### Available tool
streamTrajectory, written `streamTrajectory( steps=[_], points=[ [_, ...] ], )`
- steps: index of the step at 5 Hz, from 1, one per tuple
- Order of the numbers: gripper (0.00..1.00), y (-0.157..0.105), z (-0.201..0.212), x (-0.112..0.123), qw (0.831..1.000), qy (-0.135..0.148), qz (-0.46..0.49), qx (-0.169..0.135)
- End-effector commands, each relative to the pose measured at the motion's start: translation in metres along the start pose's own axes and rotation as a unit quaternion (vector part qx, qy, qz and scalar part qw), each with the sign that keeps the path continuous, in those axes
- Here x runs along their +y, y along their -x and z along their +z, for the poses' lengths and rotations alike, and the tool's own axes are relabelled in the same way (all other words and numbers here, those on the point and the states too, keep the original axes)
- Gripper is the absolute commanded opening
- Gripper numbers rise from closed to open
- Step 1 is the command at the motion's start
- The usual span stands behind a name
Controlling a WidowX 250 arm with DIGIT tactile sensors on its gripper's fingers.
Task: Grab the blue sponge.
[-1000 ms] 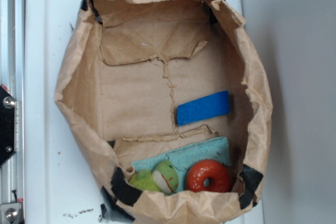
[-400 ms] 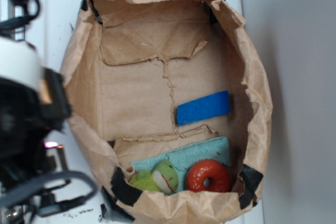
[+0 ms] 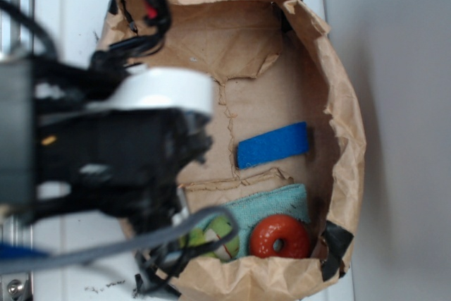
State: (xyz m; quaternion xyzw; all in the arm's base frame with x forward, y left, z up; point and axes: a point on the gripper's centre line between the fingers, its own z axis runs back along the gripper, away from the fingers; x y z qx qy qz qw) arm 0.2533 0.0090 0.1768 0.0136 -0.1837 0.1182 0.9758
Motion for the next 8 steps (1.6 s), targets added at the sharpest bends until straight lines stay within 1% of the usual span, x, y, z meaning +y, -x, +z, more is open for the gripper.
streamTrajectory(
  steps=[1,2,3,4,5,6,7,8],
  points=[
    [1.00,-0.028,-0.037,0.012,0.999,0.036,-0.018,0.025],
    [1.00,-0.033,-0.051,0.015,1.000,0.016,-0.006,0.013],
    [1.00,-0.028,-0.057,0.007,0.999,0.051,-0.018,-0.001],
    [1.00,-0.026,-0.073,0.002,0.998,0.052,-0.036,-0.013],
    [1.00,-0.026,-0.094,-0.005,0.998,0.047,-0.037,0.022],
    [1.00,-0.035,-0.107,0.002,0.999,0.021,-0.022,0.036],
    [1.00,-0.043,-0.116,0.009,0.999,0.008,-0.010,0.044],
    [1.00,-0.043,-0.124,-0.001,0.998,0.019,-0.020,0.054]
  ],
)
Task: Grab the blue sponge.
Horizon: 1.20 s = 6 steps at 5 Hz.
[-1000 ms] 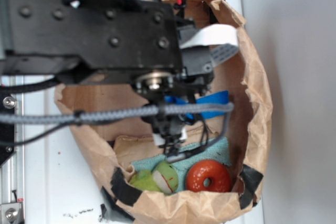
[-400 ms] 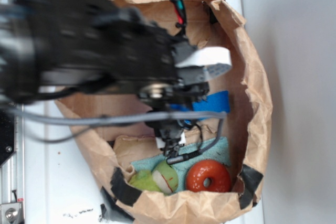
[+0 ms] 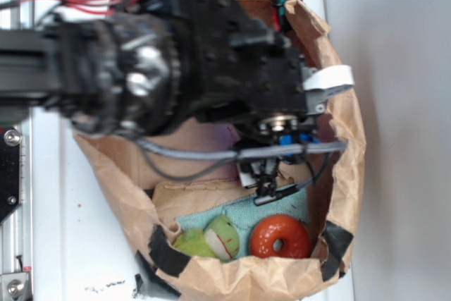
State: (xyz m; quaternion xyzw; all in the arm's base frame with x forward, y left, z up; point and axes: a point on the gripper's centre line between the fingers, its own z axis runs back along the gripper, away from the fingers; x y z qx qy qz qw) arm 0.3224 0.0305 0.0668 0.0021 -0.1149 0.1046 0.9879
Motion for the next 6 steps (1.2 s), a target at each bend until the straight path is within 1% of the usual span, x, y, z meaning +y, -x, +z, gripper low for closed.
streamTrajectory(
  steps=[1,3,4,5,6],
  points=[
    [1.00,-0.018,0.014,-0.019,0.999,0.033,-0.002,-0.019],
    [1.00,-0.019,0.023,-0.028,0.999,0.043,0.007,-0.008],
    [1.00,-0.022,0.018,-0.033,0.999,0.041,0.006,-0.014],
    [1.00,-0.023,0.003,-0.039,1.000,0.028,-0.004,-0.013],
    [1.00,-0.019,-0.015,-0.039,1.000,0.020,-0.019,0.007]
  ],
)
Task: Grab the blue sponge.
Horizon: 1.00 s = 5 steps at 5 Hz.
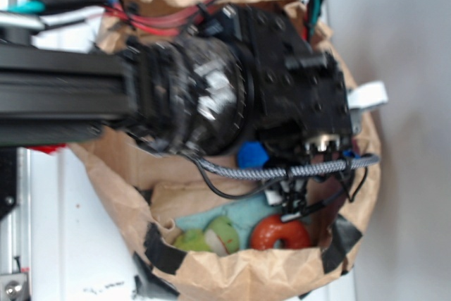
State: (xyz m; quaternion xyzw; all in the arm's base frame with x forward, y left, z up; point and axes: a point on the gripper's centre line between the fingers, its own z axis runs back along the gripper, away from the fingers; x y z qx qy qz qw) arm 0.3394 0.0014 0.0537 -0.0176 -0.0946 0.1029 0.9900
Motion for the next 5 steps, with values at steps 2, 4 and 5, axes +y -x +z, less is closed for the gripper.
streamTrajectory(
  steps=[2,4,5],
  points=[
    [0.00,0.044,0.006,0.004,0.999,-0.030,-0.010,0.002],
    [0.00,-0.006,0.042,0.004,0.999,0.000,-0.022,-0.049],
    [0.00,-0.014,0.059,0.004,0.998,0.021,-0.018,-0.065]
  ],
)
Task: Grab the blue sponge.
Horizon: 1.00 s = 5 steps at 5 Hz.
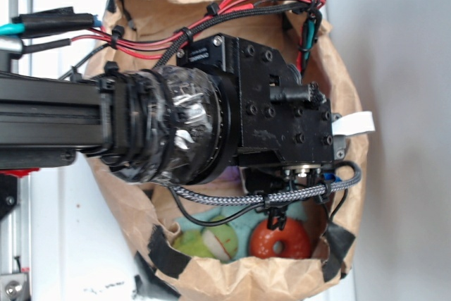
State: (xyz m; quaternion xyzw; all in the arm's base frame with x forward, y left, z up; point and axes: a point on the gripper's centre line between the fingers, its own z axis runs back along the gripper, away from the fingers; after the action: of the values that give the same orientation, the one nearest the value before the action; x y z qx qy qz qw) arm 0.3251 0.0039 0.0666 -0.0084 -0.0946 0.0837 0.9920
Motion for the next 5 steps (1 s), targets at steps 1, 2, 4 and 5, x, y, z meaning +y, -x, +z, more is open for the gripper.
streamTrajectory(
  steps=[1,2,4,5],
  points=[
    [1.00,-0.033,0.052,0.003,0.997,0.035,0.004,-0.072],
    [1.00,-0.038,0.053,0.004,0.997,0.035,0.009,-0.072],
    [1.00,-0.035,0.051,0.012,0.994,0.028,0.052,-0.093],
    [1.00,-0.027,0.052,0.024,0.988,-0.001,0.094,-0.123]
  ],
)
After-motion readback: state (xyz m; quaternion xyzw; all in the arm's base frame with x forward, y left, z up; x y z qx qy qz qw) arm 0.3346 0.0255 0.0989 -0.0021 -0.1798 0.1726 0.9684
